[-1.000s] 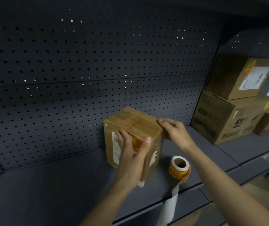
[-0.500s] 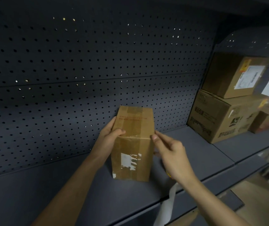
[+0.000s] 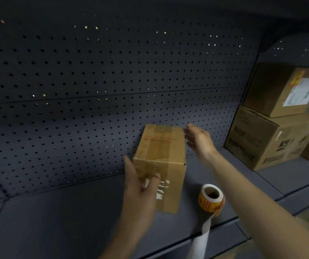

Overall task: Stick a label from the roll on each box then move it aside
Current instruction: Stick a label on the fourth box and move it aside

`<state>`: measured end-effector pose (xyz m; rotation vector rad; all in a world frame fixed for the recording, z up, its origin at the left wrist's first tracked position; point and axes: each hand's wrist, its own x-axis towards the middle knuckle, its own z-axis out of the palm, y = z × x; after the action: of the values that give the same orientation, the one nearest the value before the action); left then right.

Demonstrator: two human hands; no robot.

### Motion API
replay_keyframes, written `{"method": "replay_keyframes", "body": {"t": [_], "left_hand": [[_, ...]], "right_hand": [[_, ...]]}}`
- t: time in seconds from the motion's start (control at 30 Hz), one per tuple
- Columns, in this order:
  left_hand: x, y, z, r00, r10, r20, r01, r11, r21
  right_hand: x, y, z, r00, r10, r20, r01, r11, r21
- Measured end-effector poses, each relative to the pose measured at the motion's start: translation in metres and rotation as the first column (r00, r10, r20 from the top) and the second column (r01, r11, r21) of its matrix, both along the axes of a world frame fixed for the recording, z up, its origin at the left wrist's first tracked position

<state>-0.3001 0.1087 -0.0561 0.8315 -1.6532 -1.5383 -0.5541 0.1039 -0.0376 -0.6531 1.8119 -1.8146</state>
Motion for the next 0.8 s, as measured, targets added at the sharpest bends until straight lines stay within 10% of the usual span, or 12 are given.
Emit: {"method": "replay_keyframes", "body": {"t": [0.8], "left_hand": [[-0.038, -0.1, 0.02, 0.983, -0.098, -0.155, 0.135, 0.958, 0.252]], "right_hand": [[0.076, 0.086, -0.022, 0.962, -0.15, -0.228, 0.104, 0.974, -0.203]]}}
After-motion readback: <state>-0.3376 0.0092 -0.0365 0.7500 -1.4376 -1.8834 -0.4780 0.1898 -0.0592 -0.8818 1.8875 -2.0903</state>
